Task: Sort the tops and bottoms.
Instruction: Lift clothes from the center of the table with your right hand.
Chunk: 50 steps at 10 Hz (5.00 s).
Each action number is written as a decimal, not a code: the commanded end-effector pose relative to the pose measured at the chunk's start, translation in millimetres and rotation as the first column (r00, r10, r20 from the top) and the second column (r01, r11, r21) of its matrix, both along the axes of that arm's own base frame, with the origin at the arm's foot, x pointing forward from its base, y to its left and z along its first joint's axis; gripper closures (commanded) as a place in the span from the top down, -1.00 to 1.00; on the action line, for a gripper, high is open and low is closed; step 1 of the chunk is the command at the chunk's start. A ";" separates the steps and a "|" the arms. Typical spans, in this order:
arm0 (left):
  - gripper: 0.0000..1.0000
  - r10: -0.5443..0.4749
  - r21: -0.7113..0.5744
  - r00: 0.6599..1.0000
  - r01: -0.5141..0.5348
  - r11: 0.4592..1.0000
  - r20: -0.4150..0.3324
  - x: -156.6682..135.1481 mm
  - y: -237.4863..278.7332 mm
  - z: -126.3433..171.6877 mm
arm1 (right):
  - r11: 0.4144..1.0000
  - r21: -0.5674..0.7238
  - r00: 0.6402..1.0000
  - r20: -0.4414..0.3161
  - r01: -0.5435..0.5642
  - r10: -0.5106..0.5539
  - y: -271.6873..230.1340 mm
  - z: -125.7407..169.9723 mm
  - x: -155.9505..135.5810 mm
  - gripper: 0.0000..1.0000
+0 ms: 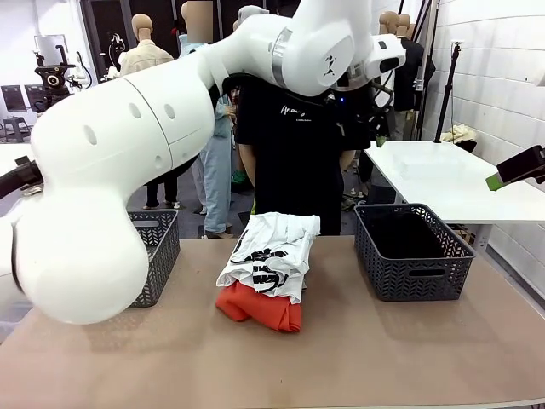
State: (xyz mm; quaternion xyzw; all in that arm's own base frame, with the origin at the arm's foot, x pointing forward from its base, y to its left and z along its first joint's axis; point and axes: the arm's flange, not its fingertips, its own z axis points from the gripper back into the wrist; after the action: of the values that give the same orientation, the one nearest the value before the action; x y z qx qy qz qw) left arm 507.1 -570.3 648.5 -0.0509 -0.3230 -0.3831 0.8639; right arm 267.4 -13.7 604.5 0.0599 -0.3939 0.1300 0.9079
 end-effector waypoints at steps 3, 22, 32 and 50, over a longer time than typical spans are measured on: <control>0.83 -0.015 0.007 1.000 0.015 1.000 -0.001 -1.5 -3.5 -3.8 | 1.000 -0.004 1.000 -0.007 -0.001 0.001 0.6 -1.4 0.7 1.00; 0.83 0.540 0.065 0.771 -0.553 0.830 -0.338 -65.4 333.6 13.0 | 1.000 -0.004 1.000 -0.007 -0.001 0.001 0.6 -1.4 0.7 1.00; 0.83 0.589 0.228 0.728 -0.544 0.808 -0.351 23.2 267.3 108.2 | 1.000 -0.004 1.000 -0.007 -0.001 0.001 0.6 -1.4 0.7 1.00; 0.83 0.721 0.025 0.665 -0.731 0.681 -0.193 -120.5 436.3 -41.9 | 1.000 -0.004 1.000 -0.007 -0.001 0.001 0.6 -1.4 0.7 1.00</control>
State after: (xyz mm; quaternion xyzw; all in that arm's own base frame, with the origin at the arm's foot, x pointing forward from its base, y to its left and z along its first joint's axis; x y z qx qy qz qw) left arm 384.9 -126.8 635.8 0.0118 -0.2716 0.0360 0.9617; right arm 267.3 -13.9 604.4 0.0597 -0.3937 0.1297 0.9081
